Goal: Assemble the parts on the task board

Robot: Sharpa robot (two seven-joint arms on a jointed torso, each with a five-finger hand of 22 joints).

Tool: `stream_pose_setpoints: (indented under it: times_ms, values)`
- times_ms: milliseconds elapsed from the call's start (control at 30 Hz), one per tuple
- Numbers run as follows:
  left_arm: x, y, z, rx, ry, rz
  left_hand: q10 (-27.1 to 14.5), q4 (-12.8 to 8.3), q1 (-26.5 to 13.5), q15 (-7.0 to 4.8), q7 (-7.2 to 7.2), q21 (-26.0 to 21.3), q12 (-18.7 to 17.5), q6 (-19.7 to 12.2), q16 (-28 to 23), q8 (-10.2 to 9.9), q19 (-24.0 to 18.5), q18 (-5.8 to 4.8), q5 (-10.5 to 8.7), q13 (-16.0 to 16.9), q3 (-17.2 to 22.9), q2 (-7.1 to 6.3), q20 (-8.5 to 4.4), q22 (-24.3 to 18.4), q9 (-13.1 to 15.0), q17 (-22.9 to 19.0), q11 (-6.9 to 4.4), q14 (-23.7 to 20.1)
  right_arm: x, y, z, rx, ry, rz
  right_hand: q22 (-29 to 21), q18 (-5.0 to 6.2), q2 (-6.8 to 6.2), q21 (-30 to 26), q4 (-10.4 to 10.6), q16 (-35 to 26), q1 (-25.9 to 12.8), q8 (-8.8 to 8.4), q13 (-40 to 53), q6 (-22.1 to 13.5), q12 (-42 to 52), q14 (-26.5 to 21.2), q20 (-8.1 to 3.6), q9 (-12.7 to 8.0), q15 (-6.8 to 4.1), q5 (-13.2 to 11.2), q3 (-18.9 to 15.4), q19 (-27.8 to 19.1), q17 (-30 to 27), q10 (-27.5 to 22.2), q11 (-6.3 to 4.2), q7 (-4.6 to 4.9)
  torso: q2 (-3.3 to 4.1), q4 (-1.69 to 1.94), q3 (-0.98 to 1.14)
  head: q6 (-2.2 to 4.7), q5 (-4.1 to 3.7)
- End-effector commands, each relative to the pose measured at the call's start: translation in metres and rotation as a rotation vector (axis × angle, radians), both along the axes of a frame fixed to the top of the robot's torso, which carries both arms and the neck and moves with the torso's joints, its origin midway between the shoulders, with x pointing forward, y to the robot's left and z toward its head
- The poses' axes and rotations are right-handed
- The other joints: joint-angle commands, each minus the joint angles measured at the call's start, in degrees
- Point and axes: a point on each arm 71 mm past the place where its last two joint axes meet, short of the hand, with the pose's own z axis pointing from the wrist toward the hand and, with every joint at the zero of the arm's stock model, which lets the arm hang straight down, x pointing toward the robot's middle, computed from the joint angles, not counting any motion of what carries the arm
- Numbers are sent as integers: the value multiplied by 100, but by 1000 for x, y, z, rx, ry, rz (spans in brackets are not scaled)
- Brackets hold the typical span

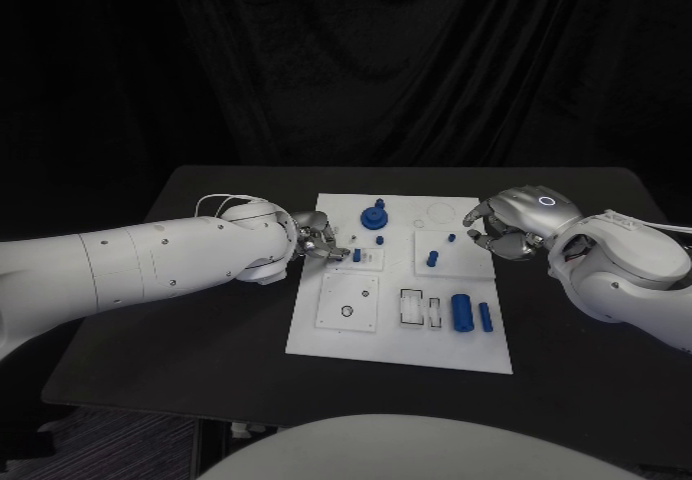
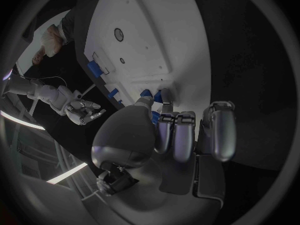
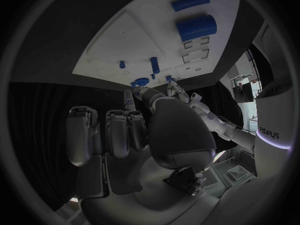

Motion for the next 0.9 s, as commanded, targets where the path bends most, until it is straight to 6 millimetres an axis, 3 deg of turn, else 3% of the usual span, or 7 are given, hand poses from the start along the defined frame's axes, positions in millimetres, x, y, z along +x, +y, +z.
stream_pose_setpoints:
  times_ms: [33,200,300,400,467,500,900]
  values:
    - [-2,-1,-2,10,17,-14,413,-1,60,-24,7,-28,-11,-47,15,-28,92,-29,35,1321,37,-8,-35,1141,-9,1509,-35,595,0,-1,-1,-6,3,-18,1320,7,63,20,-4,8,-17,-25,1084,32,-23,478,-44,-5,-43,23,37,330,881,290,-40,-6,0,-3,0,1,5]
    - [-2,-1,-2,12,20,-14,405,14,44,-22,18,-38,-20,-64,15,-44,88,-27,44,1314,50,-51,-35,1138,-19,1509,-29,595,0,-1,-2,-7,4,-19,1320,7,63,20,-4,8,-17,-25,1084,32,-23,478,-44,-5,-43,23,37,330,881,290,-40,-6,0,-1,2,1,2]
    - [-2,-1,-2,12,21,-15,408,45,-82,-7,42,-41,-16,-68,15,-72,87,-28,-56,1317,66,-98,-25,1138,-42,1509,-9,595,1,-1,-2,-8,5,-19,1320,7,63,20,-4,8,-17,-25,1084,32,-23,478,-44,-5,-43,23,37,330,881,290,-40,-6,0,0,2,1,4]
    - [-2,-1,-2,16,26,-15,409,46,-243,9,59,-53,-16,-62,15,-98,82,-26,-239,1318,69,-121,-11,1135,-67,1509,8,595,1,-1,-2,-8,5,-19,1320,7,63,20,-4,8,-17,-25,1084,32,-23,478,-44,-5,-43,23,37,330,881,290,-40,-6,3,0,3,1,9]
    - [-3,0,-2,20,30,-15,396,48,-445,31,92,-73,-31,-85,15,-175,73,-23,-514,1307,39,-112,7,1130,-122,1509,36,595,1,-1,-3,-8,6,-18,1320,7,63,20,-4,8,-17,-25,1084,32,-23,478,-44,-5,-43,23,37,330,881,290,-40,-6,4,-3,3,1,12]
    - [-3,0,-3,23,34,-15,386,49,-480,36,97,-86,-43,-85,15,-191,68,-20,-550,1298,34,-112,12,1126,-133,1509,42,595,0,-1,-3,-8,6,-18,1320,7,63,20,-4,8,-17,-25,1084,32,-23,478,-44,-5,-43,23,37,330,881,290,-40,-6,3,-3,3,1,10]
    - [-3,1,-5,47,61,-16,373,44,-589,55,121,-116,-59,-110,15,-262,55,-14,-677,1288,23,-103,32,1118,-177,1509,65,595,0,-1,-4,-7,7,-18,1315,10,63,8,-9,0,-20,-25,1072,36,-35,475,-45,-6,-43,24,43,324,865,282,-39,-5,1,-3,2,1,13]
